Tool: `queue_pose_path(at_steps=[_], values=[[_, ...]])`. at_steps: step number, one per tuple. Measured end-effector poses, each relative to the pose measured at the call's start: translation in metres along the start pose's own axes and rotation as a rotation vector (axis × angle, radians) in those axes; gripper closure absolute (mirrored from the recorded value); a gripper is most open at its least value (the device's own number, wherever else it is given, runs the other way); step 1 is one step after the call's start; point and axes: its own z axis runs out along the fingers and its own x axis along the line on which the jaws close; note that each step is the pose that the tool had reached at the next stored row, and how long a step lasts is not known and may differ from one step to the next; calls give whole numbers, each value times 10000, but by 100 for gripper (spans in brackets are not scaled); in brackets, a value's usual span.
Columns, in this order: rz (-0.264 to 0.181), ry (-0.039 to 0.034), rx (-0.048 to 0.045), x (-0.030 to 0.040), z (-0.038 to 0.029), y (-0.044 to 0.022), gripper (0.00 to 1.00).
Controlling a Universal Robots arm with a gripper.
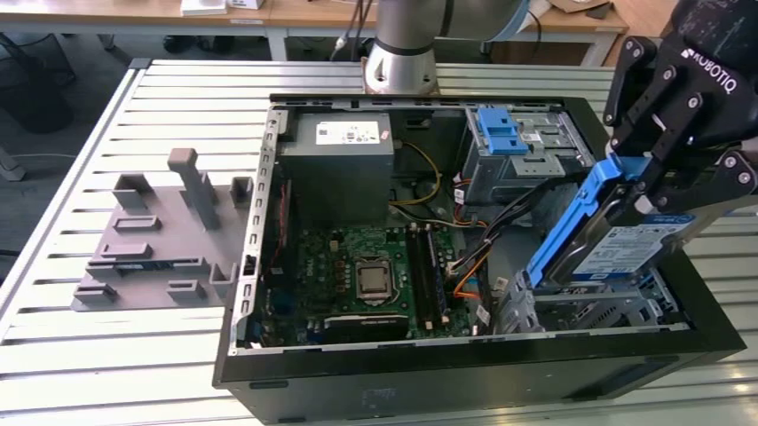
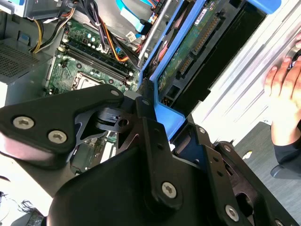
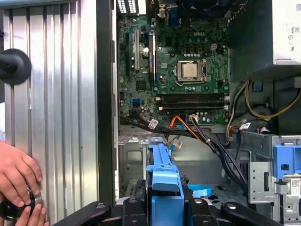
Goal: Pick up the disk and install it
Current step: 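Insert the disk into the insertion slot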
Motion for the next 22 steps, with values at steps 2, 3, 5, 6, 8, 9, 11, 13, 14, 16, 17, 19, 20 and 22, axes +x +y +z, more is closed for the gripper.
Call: queue_pose_path(at_steps=[2,3,5,6,8,9,11,13,14,16,17,19,20,22], values=[[1,1,0,0,13,-3,64],[2,2,0,0,19,-4,64],[0,1,0,0,30,-5,64],[0,1,0,0,36,-5,64],[0,0,0,0,48,-5,64],[0,1,0,0,54,-6,64],[0,0,0,0,69,-6,64],[0,1,0,0,87,-6,64],[0,0,0,0,96,-6,64],[0,0,0,0,113,-6,64],[0,1,0,0,122,-7,64],[1,1,0,0,141,-7,64],[0,1,0,0,150,-7,64],[0,2,0,0,163,-7,64]])
